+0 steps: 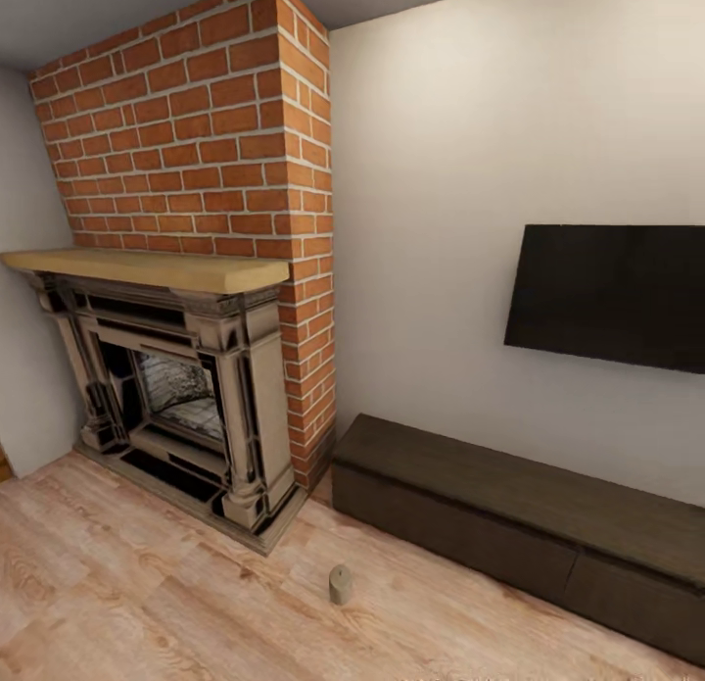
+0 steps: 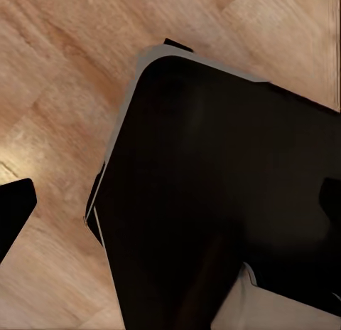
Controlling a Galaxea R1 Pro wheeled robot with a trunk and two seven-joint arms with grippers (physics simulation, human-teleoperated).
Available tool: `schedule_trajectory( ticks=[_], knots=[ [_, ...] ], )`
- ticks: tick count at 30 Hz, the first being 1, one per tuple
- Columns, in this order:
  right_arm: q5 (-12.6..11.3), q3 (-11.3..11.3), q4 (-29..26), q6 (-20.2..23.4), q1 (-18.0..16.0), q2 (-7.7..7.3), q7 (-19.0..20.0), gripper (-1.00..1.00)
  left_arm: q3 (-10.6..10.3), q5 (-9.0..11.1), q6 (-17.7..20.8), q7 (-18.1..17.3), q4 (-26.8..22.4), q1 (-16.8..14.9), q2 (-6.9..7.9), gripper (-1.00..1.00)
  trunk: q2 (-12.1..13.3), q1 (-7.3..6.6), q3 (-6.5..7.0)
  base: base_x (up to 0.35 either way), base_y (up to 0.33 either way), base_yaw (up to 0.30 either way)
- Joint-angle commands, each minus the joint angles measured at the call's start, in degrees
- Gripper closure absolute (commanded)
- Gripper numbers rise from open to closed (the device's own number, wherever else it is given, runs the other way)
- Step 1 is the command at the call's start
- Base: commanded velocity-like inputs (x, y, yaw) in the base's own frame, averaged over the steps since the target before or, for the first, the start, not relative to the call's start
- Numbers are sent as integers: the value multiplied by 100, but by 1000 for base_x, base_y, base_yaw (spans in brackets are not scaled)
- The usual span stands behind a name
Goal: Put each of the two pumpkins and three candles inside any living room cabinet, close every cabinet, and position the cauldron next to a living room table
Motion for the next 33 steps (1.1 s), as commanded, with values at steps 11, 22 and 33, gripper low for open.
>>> schedule_trajectory(
  ticks=[11,22,33],
  knots=[
    [0,-2,5,-14,-5,0,-2,-100,44,-4,-13,1,-3,0,1,-100,-7,1,-9,0,-291,-258],
    [0,-4,5,-13,-5,0,-2,-100,44,-4,-11,1,-3,0,1,-100,-7,1,-9,0,-299,-258],
    [0,-3,5,-14,-5,0,-2,-100,44,-4,-13,1,0,0,1,-100,-7,1,-9,0,-300,-258]
  ],
)
